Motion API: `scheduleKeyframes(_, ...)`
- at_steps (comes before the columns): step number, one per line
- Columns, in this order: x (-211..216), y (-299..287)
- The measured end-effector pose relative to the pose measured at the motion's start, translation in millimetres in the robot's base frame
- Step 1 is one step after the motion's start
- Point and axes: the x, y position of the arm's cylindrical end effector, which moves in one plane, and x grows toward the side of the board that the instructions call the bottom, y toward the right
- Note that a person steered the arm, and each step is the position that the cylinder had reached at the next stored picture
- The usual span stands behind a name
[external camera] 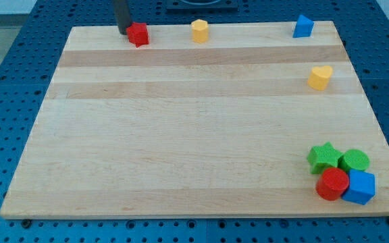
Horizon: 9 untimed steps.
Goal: Push the red star to the center
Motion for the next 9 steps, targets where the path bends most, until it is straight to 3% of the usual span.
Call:
scheduleKeyframes(2, 25, 46)
scheduleKeyframes(4, 98, 44)
scheduleKeyframes(6, 140, -3)
scheduleKeyframes(7, 171, 3)
scheduleKeyframes(8, 204, 37)
scheduleKeyframes(9, 207, 100)
